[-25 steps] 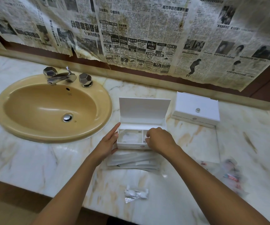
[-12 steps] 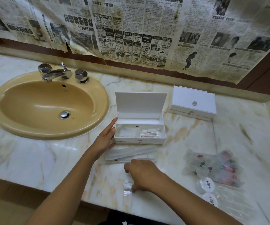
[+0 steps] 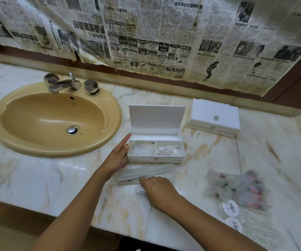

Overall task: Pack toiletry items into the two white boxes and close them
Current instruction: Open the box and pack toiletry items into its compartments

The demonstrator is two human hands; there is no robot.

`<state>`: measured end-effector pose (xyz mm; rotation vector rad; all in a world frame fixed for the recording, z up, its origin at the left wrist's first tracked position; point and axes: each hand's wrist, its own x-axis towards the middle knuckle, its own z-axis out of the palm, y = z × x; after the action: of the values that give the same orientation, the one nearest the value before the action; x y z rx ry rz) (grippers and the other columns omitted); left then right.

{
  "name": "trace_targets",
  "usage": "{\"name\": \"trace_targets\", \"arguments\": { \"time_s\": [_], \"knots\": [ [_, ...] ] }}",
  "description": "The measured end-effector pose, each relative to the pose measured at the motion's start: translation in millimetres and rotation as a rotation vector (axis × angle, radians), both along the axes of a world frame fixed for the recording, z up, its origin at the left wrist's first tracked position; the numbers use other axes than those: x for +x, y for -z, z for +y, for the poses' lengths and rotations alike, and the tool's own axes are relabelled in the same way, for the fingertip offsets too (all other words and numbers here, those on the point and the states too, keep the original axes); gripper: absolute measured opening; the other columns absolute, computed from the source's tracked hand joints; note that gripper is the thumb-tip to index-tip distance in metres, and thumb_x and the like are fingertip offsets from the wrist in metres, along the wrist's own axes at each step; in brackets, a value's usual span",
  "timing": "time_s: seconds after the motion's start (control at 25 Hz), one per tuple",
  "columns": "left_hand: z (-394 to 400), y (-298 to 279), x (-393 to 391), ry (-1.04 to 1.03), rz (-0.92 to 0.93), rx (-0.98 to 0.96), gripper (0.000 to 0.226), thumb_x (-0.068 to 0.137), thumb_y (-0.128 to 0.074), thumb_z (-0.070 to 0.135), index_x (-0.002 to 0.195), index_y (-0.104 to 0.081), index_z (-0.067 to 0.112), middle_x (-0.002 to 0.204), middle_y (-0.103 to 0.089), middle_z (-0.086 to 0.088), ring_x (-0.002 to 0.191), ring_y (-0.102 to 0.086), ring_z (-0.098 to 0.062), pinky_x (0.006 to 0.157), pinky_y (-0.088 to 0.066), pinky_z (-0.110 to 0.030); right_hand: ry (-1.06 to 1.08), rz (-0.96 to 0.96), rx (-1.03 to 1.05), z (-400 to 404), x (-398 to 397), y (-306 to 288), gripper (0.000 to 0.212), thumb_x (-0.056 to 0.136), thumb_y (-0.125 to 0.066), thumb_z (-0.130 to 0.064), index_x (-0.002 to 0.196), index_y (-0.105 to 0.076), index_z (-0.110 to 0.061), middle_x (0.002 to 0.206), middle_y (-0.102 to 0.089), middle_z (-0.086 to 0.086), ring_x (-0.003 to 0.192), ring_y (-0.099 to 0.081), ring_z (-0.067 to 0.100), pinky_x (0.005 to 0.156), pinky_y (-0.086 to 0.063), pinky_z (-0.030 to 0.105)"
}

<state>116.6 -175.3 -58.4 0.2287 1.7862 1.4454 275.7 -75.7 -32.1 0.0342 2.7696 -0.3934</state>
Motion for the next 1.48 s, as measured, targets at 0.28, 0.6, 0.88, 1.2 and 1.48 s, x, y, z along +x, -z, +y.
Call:
{"name": "trace_targets", "arguments": {
  "time_s": [0.28,0.6,0.88,1.2,1.48],
  "knots": [
    [0.7,-1.5,0.2,0.002,0.005,-0.007,0.037,0.104,-0.037,0.04,0.125,-0.044,0.069,0.149,-0.045,0.01,0.134,-0.044,-0.012,0.101,-0.047,-0.031,0.047,-0.059,0.067,0.3,-6.0,-1.1,0.036,0.081,-0.051,0.006,0.061,-0.029,-0.014,0.075,-0.043,0.01,0.092,-0.056,0.033,0.062,-0.029,0.029],
    [0.2,-0.6,-0.8,0.001,0.009,-0.001,0.037,0.104,-0.037,0.04,0.127,-0.043,0.068,0.15,-0.043,0.013,0.137,-0.04,-0.011,0.098,-0.046,-0.029,0.097,0.006,-0.016,3.0,-10.7,-4.6,0.016,0.084,-0.058,-0.004,0.1,-0.062,-0.005,0.102,-0.063,0.014,0.097,-0.055,0.031,0.066,-0.031,0.03],
    [0.2,1.2,-1.4,-0.003,-0.002,0.007,0.037,0.104,-0.039,0.038,0.127,-0.044,0.067,0.148,-0.045,0.013,0.135,-0.043,-0.01,0.102,-0.045,-0.032,0.16,-0.009,-0.078,8.0,-12.9,-10.6,0.014,0.082,-0.056,-0.005,0.095,-0.06,-0.01,0.093,-0.063,0.012,0.074,-0.043,0.025,0.061,-0.032,0.029],
    [0.5,-3.0,0.6,-0.016,-0.011,0.008,0.038,0.104,-0.039,0.036,0.13,-0.045,0.063,0.144,-0.049,0.01,0.128,-0.049,-0.007,0.095,-0.048,-0.026,0.212,0.103,-0.063,18.4,-22.8,-27.0,0.011,0.086,-0.049,-0.006,0.091,-0.05,-0.016,0.087,-0.06,0.009,0.081,-0.054,0.033,0.054,-0.029,0.03],
    [0.2,-1.8,-0.2,-0.009,-0.014,0.019,0.038,0.104,-0.039,0.038,0.129,-0.044,0.065,0.151,-0.041,0.01,0.14,-0.037,-0.01,0.099,-0.045,-0.029,0.383,0.19,0.094,88.7,-49.7,-53.8,0.012,0.084,-0.051,0.001,0.085,-0.058,-0.009,0.087,-0.057,0.005,0.076,-0.054,0.024,0.064,-0.047,0.033]
  ]
}}
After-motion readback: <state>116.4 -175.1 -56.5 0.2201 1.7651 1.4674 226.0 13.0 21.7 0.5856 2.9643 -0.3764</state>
